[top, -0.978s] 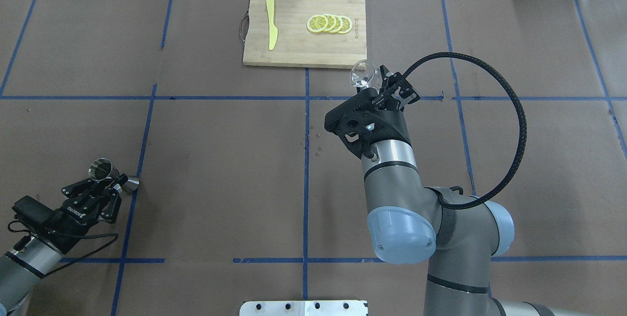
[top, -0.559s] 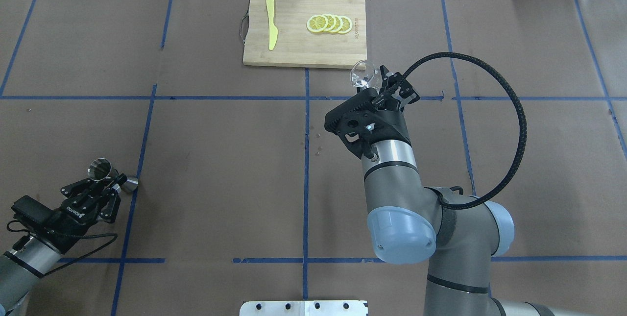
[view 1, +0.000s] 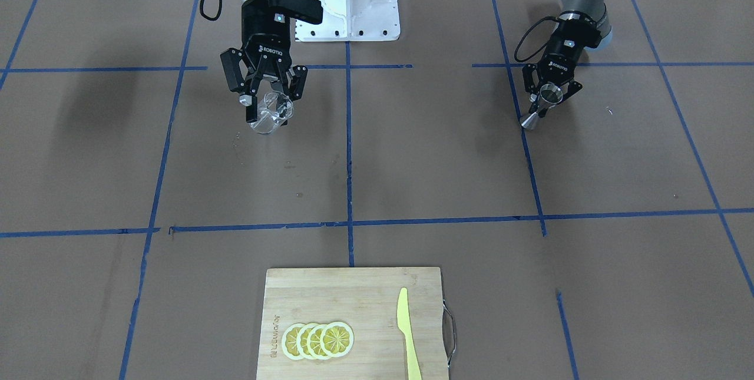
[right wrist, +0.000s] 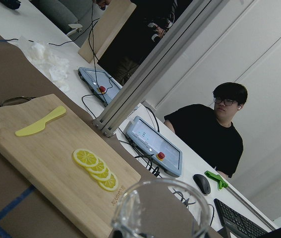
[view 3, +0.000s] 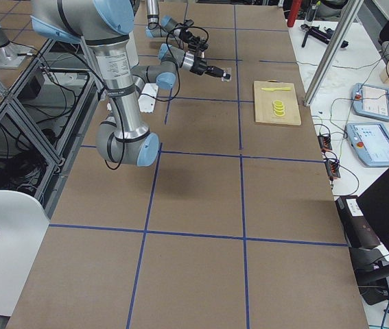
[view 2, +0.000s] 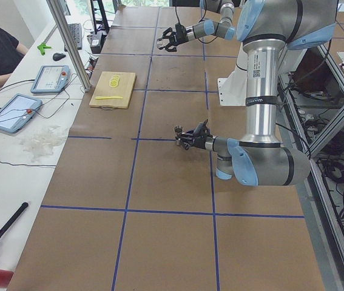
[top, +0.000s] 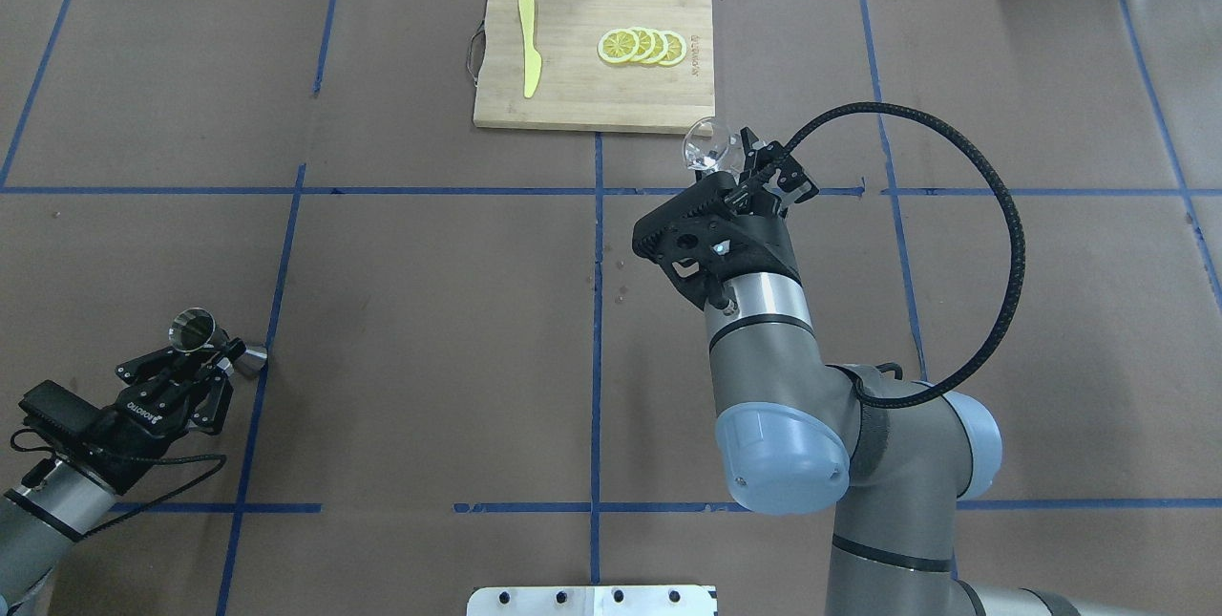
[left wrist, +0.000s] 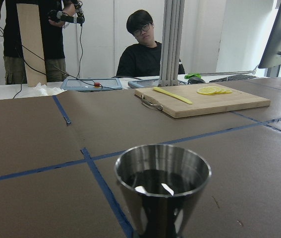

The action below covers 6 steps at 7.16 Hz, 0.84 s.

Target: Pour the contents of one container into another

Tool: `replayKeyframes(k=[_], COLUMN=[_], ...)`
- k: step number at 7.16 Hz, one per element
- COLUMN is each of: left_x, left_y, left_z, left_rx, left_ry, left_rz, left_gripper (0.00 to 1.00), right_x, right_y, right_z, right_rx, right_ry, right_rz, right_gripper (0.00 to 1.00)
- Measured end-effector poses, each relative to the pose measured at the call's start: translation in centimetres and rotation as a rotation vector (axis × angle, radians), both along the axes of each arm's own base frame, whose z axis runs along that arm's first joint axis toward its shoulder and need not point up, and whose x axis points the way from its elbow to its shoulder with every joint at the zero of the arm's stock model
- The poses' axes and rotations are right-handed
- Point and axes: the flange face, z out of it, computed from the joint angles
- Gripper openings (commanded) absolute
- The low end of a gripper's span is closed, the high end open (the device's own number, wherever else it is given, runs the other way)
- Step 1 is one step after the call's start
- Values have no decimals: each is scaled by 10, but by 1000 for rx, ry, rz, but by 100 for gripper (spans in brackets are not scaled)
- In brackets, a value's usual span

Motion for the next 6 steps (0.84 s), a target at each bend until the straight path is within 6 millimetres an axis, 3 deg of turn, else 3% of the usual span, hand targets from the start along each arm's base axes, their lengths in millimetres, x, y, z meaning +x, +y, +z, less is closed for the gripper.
replayKeyframes(k=[3,6], left_x=[-1,-1], left_y=[0,1], left_z=[1,1], left_rx=[0,0], left_ry=[-2,-3], left_rz=[6,8], left_gripper=[1,14], right_x=[0,0], right_y=[0,0], right_z=[0,-1], right_rx=[0,0], right_ry=[-1,-1], right_rz=[0,0], right_gripper=[0,0])
